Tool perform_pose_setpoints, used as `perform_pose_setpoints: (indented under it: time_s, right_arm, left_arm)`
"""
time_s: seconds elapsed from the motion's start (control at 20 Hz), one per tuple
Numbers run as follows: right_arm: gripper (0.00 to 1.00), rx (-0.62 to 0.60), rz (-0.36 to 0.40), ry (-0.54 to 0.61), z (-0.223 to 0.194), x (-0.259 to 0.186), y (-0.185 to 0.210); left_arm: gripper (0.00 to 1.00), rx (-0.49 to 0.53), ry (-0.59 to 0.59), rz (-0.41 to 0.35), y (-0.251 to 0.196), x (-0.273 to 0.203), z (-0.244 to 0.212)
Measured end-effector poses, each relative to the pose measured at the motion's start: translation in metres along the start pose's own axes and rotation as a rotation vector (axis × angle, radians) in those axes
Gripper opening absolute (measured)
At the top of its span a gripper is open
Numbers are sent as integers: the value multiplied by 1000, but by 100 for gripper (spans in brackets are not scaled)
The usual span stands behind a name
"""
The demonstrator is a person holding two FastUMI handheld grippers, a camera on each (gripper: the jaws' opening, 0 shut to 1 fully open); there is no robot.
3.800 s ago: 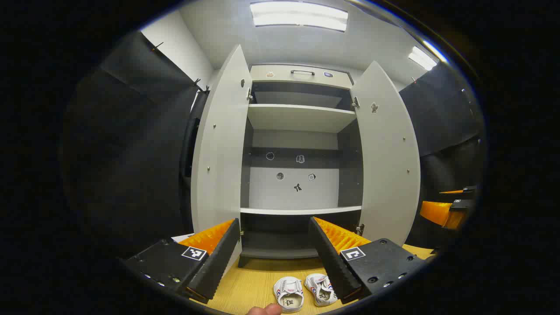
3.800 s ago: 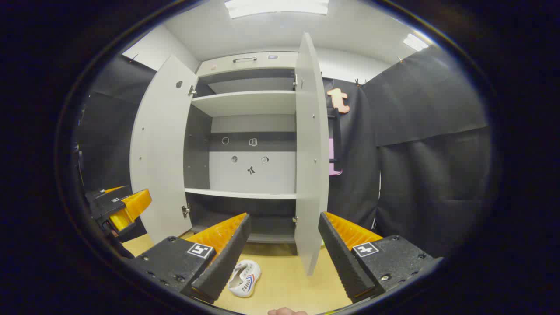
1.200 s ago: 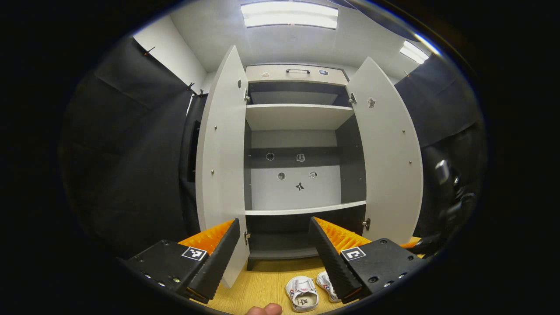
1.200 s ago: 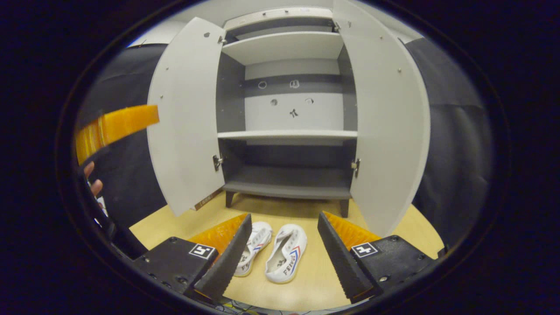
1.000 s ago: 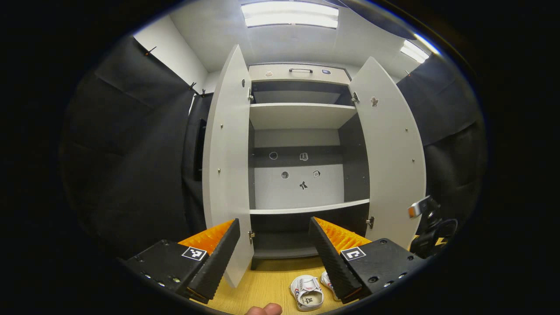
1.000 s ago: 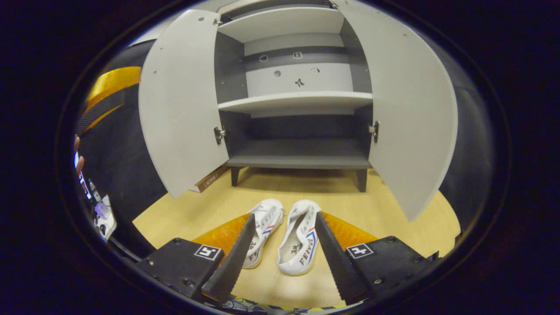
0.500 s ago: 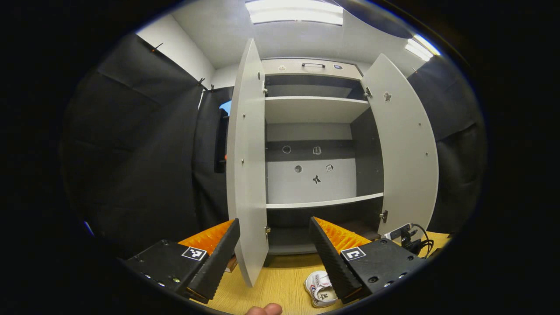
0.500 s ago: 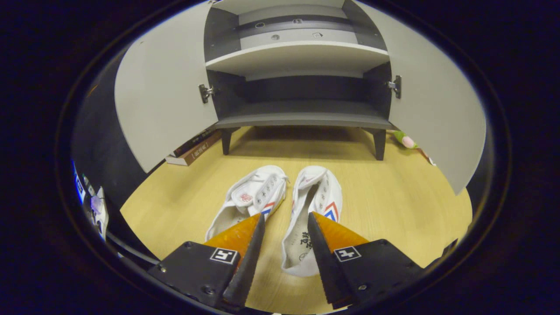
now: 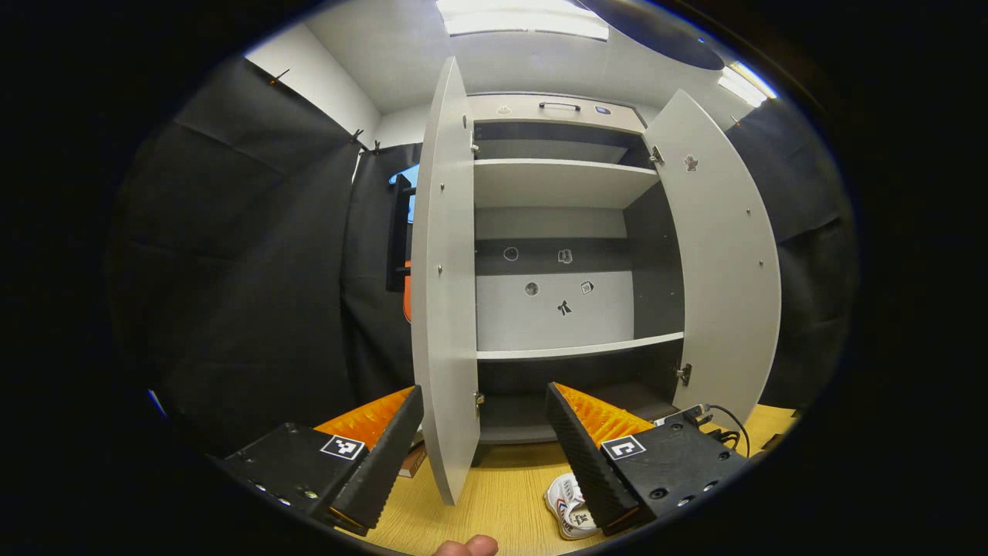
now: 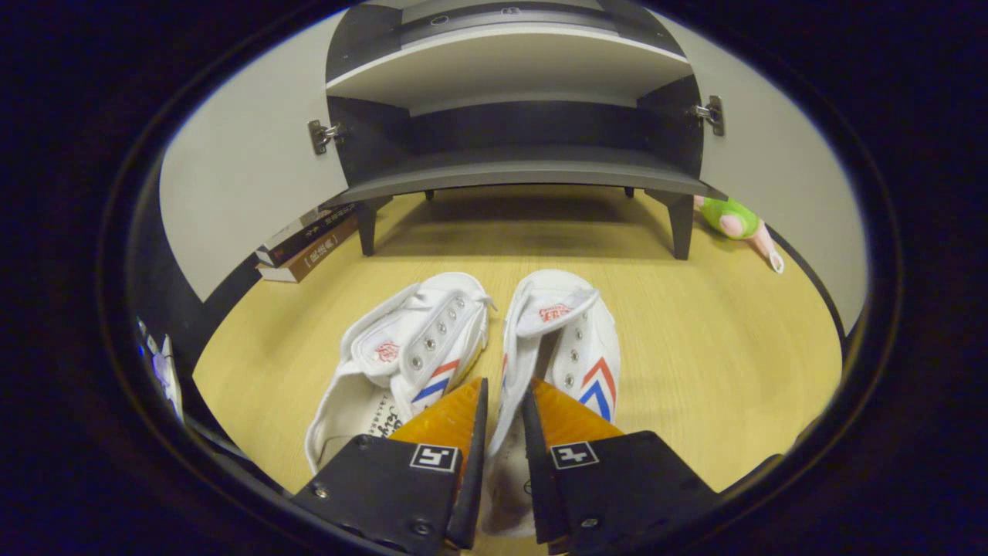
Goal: Grab one shoe with the right hand and put it into the shoe cabinet, grab the other shoe with the left hand and put it into the shoe cabinet; then close the right door with the right hand and the left door with the left hand.
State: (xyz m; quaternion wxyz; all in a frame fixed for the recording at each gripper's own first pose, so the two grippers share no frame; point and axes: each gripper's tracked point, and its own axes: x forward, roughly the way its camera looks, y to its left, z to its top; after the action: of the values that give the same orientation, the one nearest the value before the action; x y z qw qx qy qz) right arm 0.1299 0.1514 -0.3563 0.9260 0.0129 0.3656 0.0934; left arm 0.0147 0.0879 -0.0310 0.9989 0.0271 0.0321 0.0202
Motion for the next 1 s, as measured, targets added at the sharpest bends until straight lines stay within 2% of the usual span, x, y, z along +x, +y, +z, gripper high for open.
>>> perform_pose_setpoints:
  time_s: [0.3,0.35,0.45,0.55,0.6,0.75,1.0]
  right_arm:
    - [19,-32,-33,-34,8,13,-5]
    - [9,-21,-27,-39,8,14,-5]
    - [5,-5,-17,-56,10,13,-6]
    - [4,-46,-29,-111,22,8,-10]
    - [4,-87,-43,-149,33,0,-14]
    - [4,-131,-21,-232,63,-29,-8]
    - [3,-210,8,-395,131,-101,2]
  left_arm:
    - [95,5,20,-7,-6,0,-5]
    - [95,6,25,-10,-8,0,-7]
    - [95,10,30,-7,-10,-2,-8]
    - [95,-3,37,-14,-15,-3,-10]
    - [95,-9,39,-18,-19,-4,-10]
    - [95,-17,46,-26,-27,-5,-13]
    - [95,-32,24,-39,-43,-6,-11]
